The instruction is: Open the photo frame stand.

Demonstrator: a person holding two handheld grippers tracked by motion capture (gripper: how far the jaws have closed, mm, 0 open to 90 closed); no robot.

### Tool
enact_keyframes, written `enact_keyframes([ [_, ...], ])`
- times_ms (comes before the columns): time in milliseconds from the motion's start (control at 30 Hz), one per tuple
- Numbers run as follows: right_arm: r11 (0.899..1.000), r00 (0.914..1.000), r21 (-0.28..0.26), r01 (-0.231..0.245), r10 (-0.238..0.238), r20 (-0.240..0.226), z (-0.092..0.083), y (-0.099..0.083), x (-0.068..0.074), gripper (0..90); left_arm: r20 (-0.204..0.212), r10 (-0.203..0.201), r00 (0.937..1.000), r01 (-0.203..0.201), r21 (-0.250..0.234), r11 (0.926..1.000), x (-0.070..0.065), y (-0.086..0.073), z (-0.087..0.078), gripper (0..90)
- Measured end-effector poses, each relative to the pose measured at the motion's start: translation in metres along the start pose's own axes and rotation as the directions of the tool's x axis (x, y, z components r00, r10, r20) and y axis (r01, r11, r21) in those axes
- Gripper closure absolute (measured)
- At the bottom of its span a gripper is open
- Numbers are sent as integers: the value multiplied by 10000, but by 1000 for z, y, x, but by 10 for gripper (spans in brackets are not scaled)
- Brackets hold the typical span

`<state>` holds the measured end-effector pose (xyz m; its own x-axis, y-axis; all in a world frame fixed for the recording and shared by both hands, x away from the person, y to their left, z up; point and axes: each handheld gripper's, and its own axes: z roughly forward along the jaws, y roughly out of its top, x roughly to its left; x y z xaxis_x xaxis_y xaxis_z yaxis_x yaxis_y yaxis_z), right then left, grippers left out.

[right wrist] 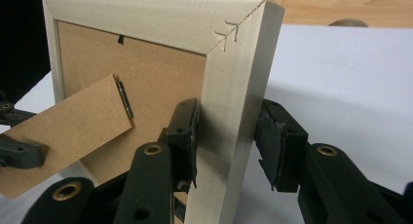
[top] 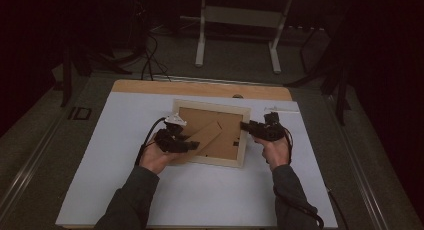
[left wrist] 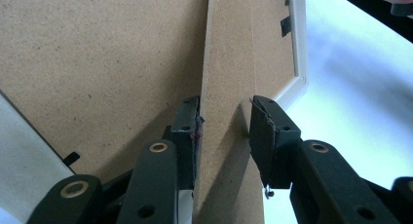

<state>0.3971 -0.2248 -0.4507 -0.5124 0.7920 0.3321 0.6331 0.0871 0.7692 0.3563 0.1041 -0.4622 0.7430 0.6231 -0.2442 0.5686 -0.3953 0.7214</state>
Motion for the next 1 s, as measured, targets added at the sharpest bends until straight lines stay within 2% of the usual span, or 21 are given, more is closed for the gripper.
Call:
enact_keyframes([
  [200, 9996, 9996, -152, 243, -241, 172, -4, 5, 3, 615, -205, 98, 9997, -98, 4, 10000, -1, 3, 1, 673],
  [400, 9982, 9981, -314, 508, -496, 369, -6, 8, 7, 618, -197, 4, 9998, -6, -73, 10000, -2, 5, 0, 695],
  [500, 9976, 9971, -369, 590, -572, 498, -8, 10, 8, 621, -424, 93, 9991, -95, -59, 9999, -4, 9, 1, 697],
  [1000, 9928, 9922, -589, 1044, -1000, 738, -12, 16, 14, 622, -899, -23, 9959, 9, -157, 9999, -5, 15, 4, 711],
])
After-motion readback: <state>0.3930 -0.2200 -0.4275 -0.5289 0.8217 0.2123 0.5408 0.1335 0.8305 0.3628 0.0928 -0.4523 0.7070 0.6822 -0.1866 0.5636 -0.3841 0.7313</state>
